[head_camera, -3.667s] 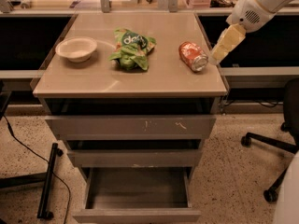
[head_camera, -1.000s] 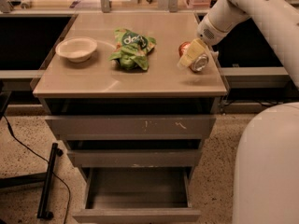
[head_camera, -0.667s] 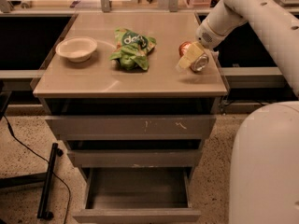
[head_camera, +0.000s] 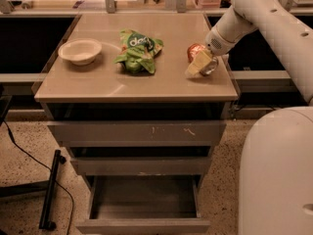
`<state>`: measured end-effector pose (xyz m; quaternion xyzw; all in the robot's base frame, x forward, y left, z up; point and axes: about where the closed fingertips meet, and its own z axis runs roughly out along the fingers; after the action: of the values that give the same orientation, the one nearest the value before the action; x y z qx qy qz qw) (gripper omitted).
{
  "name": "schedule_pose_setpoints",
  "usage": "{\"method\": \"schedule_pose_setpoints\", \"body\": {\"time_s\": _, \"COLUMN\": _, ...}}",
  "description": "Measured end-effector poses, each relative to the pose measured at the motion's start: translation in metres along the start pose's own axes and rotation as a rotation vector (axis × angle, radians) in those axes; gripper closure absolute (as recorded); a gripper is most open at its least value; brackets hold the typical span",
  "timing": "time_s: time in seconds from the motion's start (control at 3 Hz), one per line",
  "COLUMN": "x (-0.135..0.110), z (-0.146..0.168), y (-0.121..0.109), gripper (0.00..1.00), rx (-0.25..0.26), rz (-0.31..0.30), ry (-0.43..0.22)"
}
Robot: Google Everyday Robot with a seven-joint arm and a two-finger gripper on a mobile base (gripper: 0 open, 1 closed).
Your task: Place coke can into bottom drawer
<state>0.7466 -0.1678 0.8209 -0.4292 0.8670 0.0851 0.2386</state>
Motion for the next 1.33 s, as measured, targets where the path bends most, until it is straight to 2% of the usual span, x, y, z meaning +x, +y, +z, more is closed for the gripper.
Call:
{"method": "schedule_pose_setpoints", "body": {"time_s": 1.0, "x": 0.0, "z": 0.0001, "y": 0.0, "gripper": 0.88, "rx": 0.0, "rz": 0.0, "ry": 0.0}}
{"method": "schedule_pose_setpoints", "body": {"time_s": 1.33, "x": 0.0014, "z": 0.0003, "y": 0.0045, "gripper": 1.0, "rx": -0.033, "rz": -0.008, "ry": -0.003}}
